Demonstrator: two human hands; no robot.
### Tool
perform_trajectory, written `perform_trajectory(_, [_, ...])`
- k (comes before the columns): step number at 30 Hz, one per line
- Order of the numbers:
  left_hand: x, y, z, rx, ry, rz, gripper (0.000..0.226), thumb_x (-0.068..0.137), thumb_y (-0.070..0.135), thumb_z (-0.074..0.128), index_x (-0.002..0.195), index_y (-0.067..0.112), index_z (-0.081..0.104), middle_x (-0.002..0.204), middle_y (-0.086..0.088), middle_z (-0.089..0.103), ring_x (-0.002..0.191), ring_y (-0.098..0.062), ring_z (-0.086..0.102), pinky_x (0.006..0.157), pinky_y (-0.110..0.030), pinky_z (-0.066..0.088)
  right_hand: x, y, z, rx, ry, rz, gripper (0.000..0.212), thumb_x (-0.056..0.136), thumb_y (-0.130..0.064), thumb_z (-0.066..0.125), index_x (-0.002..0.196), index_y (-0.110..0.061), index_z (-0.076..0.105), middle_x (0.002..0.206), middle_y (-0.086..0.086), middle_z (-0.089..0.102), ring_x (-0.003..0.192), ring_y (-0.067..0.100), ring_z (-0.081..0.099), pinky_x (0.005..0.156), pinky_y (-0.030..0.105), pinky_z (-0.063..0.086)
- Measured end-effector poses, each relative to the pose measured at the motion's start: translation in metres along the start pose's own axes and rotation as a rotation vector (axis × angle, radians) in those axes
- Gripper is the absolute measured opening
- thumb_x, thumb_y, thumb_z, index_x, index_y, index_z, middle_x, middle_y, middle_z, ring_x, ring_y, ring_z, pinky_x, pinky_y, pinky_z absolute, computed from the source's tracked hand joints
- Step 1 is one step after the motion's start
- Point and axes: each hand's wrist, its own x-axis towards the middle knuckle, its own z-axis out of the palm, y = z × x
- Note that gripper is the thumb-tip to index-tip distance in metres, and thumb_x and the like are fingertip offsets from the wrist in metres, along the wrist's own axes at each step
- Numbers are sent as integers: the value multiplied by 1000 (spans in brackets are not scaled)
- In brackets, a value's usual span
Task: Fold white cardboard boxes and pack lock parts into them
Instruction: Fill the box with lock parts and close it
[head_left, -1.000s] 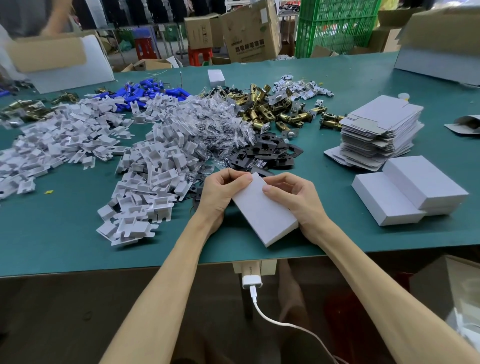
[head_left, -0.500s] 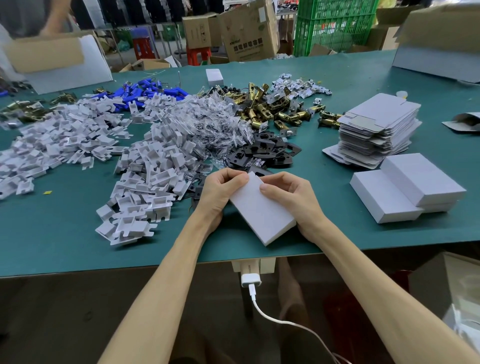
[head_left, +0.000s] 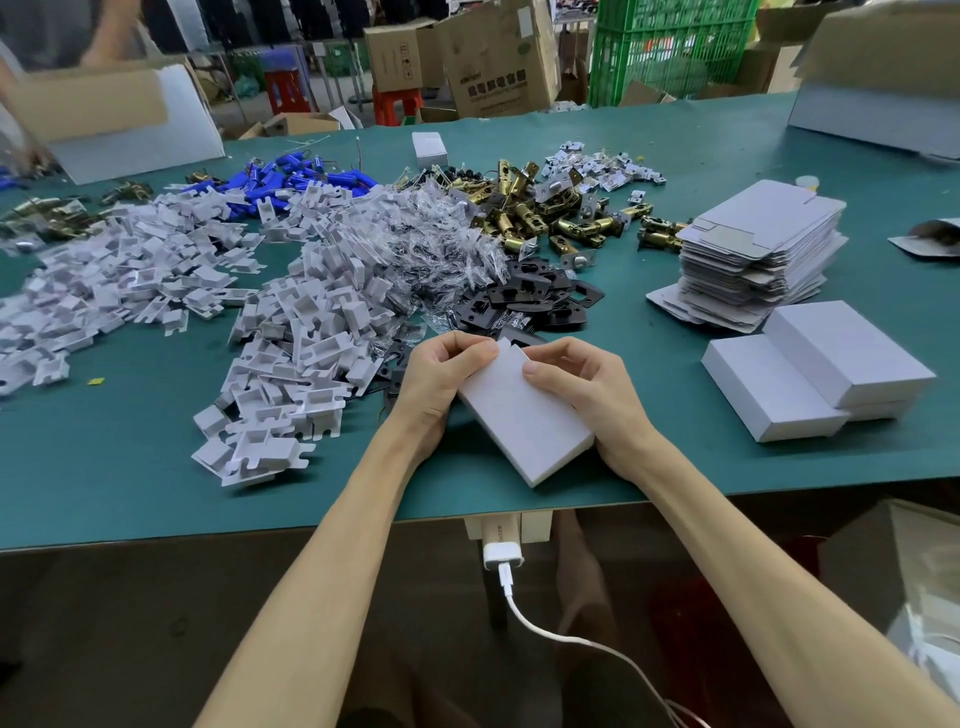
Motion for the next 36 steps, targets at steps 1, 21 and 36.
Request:
perform_trajectory(1, [0, 0, 0, 0, 0, 1, 14, 77, 26, 78, 83, 14, 73, 89, -11, 69, 81, -21, 58, 72, -32, 46, 0, 0, 0, -2, -4, 1, 13, 89, -16, 77, 102, -12, 75, 97, 6, 78, 80, 16, 70, 67, 27, 55])
perform_trajectory(21, [-2, 0, -2, 8, -24, 15, 21, 79, 25, 80, 90, 9, 74, 86, -5, 72, 80, -17, 63, 71, -26, 50, -2, -3, -2, 33, -69, 0, 16, 91, -17, 75, 105, -9, 75, 97, 8, 77, 81, 17, 69, 64, 23, 54])
perform_trajectory(36, [-1, -1, -2, -8, 5, 24, 11, 83, 20, 82, 78, 14, 74, 83, -8, 72, 73, -17, 63, 66, -27, 51, -2, -3, -3, 20, -72, -3, 17, 91, -20, 75, 107, -14, 77, 101, 10, 77, 84, 19, 70, 69, 27, 55])
